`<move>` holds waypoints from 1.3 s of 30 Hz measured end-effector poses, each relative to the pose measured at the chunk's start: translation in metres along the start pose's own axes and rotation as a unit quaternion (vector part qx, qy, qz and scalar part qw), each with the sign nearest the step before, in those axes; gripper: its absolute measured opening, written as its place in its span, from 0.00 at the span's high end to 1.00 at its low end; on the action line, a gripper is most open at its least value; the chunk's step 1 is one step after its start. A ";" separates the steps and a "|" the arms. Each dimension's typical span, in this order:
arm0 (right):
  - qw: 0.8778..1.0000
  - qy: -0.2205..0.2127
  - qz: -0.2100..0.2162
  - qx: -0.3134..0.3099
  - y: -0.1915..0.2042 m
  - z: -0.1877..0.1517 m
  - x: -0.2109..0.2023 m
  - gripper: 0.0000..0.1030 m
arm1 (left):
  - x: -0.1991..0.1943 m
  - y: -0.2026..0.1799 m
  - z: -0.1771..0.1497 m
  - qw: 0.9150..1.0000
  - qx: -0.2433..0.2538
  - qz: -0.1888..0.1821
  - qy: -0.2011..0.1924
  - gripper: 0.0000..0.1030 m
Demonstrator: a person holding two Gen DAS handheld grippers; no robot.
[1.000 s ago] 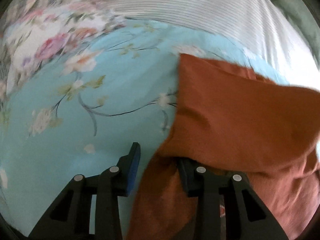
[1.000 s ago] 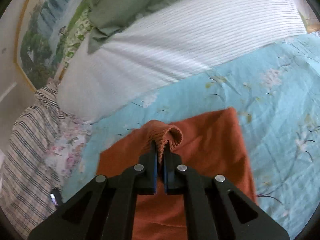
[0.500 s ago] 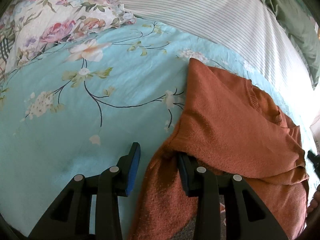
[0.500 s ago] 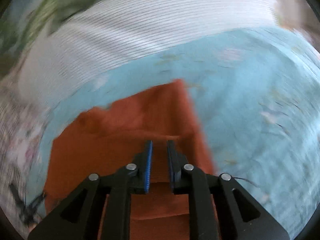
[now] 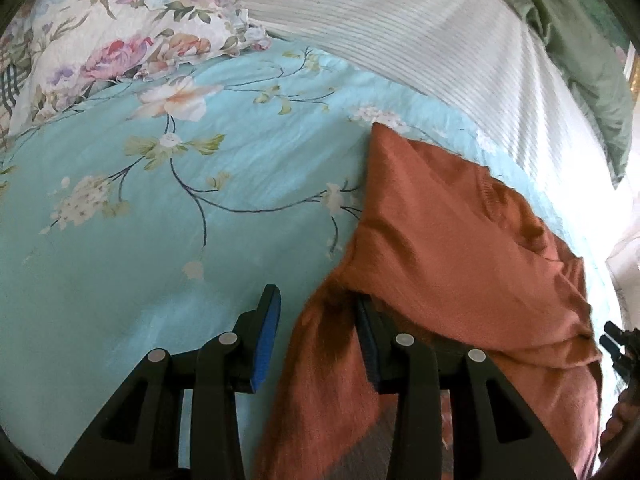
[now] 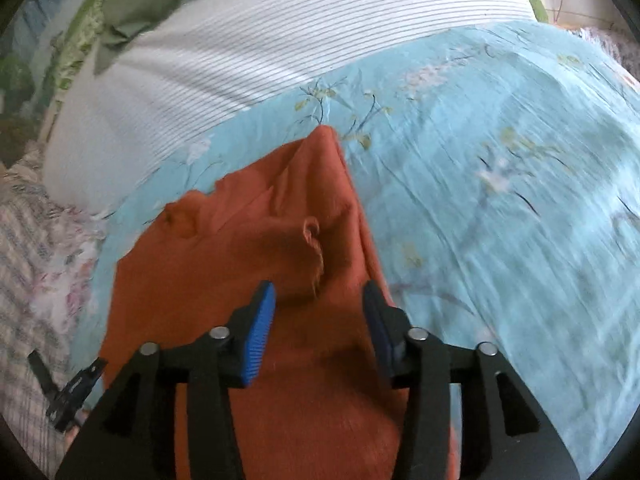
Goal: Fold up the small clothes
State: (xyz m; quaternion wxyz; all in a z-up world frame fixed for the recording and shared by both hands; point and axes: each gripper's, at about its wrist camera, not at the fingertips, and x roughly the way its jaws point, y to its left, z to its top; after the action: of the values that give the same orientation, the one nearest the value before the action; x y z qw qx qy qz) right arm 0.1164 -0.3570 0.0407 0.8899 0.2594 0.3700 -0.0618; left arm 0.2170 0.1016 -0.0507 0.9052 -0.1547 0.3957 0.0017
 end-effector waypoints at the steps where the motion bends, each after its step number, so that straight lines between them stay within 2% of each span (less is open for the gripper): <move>1: 1.000 0.002 0.007 -0.002 0.000 -0.005 -0.003 0.49 | -0.008 0.000 -0.003 1.000 0.002 -0.009 -0.001 0.64; 4: 1.000 0.008 0.011 -0.006 -0.011 -0.024 -0.022 0.44 | -0.037 0.003 -0.017 0.999 0.013 -0.032 -0.009 0.63; 8: 1.000 0.022 -0.002 0.002 -0.034 -0.057 -0.039 0.43 | -0.070 0.012 -0.040 0.998 0.050 -0.047 0.002 0.47; 10: 0.999 0.030 0.009 0.013 -0.046 -0.068 -0.047 0.43 | -0.079 0.018 -0.056 0.996 0.069 -0.055 0.021 0.44; 14: 0.997 0.046 0.063 0.002 -0.046 -0.091 -0.061 0.43 | -0.088 0.026 -0.096 0.990 0.104 -0.061 0.072 0.44; 17: 0.987 0.077 0.141 -0.001 -0.043 -0.116 -0.072 0.43 | -0.105 0.029 -0.120 0.988 0.120 -0.070 0.073 0.41; 20: 0.976 0.094 0.196 -0.014 -0.043 -0.145 -0.088 0.43 | -0.122 0.031 -0.139 0.983 0.124 -0.109 0.087 0.38; 22: 0.970 0.094 0.222 -0.023 -0.044 -0.162 -0.098 0.43 | -0.129 0.032 -0.152 0.978 0.125 -0.134 0.098 0.38; 26: 0.960 0.105 0.261 -0.017 -0.055 -0.184 -0.107 0.43 | -0.141 0.035 -0.173 0.973 0.137 -0.154 0.102 0.37; 30: 0.957 0.106 0.270 -0.017 -0.060 -0.189 -0.110 0.43 | -0.144 0.043 -0.179 0.968 0.129 -0.176 0.123 0.37; 32: 0.956 0.122 0.263 -0.037 -0.059 -0.194 -0.110 0.44 | -0.141 0.045 -0.182 0.965 0.127 -0.181 0.138 0.38; 34: 0.954 0.133 0.266 -0.040 -0.060 -0.197 -0.110 0.44 | -0.137 0.043 -0.186 0.963 0.133 -0.180 0.149 0.38; 37: 0.953 0.141 0.264 -0.040 -0.063 -0.203 -0.111 0.44 | -0.136 0.038 -0.188 0.964 0.148 -0.169 0.144 0.39; 38: 0.955 0.136 0.258 -0.047 -0.061 -0.204 -0.113 0.48 | -0.135 0.036 -0.187 0.965 0.150 -0.163 0.139 0.47; 39: 0.958 0.133 0.249 -0.053 -0.059 -0.205 -0.113 0.60 | -0.135 0.034 -0.186 0.966 0.152 -0.158 0.134 0.59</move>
State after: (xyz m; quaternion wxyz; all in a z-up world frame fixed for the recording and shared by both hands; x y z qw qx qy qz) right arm -0.1112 -0.3134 -0.0267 0.8326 0.3013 0.4112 0.2166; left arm -0.0137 0.0979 -0.0822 0.8458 -0.0749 0.4791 -0.2224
